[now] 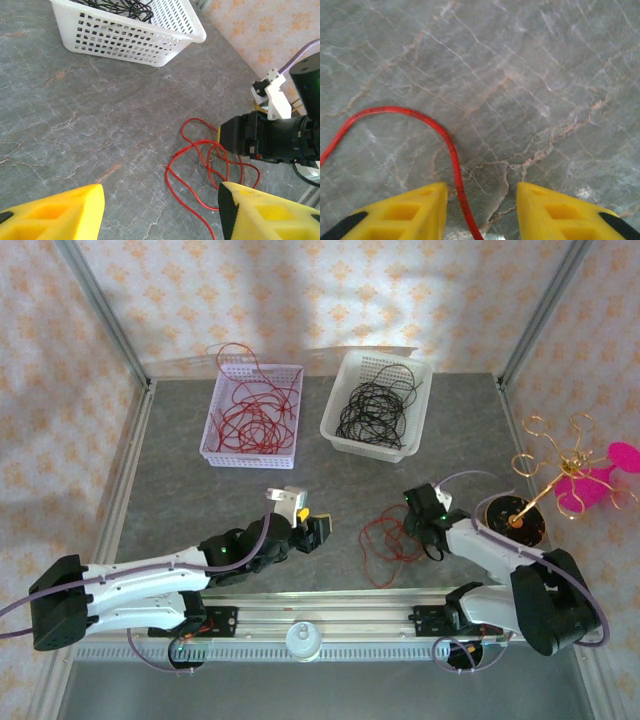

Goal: Untangle the cables

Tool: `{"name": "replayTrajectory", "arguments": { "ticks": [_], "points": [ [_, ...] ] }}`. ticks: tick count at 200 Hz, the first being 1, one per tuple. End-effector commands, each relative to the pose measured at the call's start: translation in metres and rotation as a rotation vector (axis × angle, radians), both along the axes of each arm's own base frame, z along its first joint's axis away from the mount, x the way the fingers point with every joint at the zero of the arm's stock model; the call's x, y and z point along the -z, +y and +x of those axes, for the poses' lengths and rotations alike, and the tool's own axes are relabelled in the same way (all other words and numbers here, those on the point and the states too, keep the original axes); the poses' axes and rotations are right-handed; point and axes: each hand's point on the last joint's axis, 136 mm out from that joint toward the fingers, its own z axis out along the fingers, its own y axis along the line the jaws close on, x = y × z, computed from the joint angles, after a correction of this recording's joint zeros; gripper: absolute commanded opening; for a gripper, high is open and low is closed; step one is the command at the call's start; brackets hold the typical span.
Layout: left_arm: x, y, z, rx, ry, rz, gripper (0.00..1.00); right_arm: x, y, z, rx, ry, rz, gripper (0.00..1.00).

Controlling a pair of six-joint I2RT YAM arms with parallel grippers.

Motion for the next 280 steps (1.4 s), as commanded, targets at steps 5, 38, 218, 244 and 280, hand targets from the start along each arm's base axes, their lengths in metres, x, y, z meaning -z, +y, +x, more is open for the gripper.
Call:
{"name": "replayTrajectory", "arguments": {
  "ticks": [5, 38, 218, 244, 280],
  "points": [
    [-0.015, 0.002, 0.001, -0.018, -0.027, -0.041, 0.63, 0.006, -0.003, -0.001, 0.029, -0.016, 0.006, 0.35],
    [-0.016, 0.002, 0.002, -0.007, -0.047, -0.009, 0.63, 0.013, 0.005, 0.002, -0.005, -0.021, 0.036, 0.14],
    [-0.072, 0.009, 0.015, 0.133, -0.119, 0.018, 0.85, -0.264, 0.168, 0.002, -1.127, -0.744, 0.187, 0.0],
    [-0.08, -0.016, 0.014, 0.255, -0.152, 0.026, 0.88, -0.269, 0.178, -0.014, -1.24, -0.759, 0.233, 0.0],
    [-0.074, -0.018, 0.033, 0.248, -0.162, 0.086, 0.88, -0.272, 0.185, -0.027, -1.335, -0.784, 0.265, 0.0]
  ]
}}
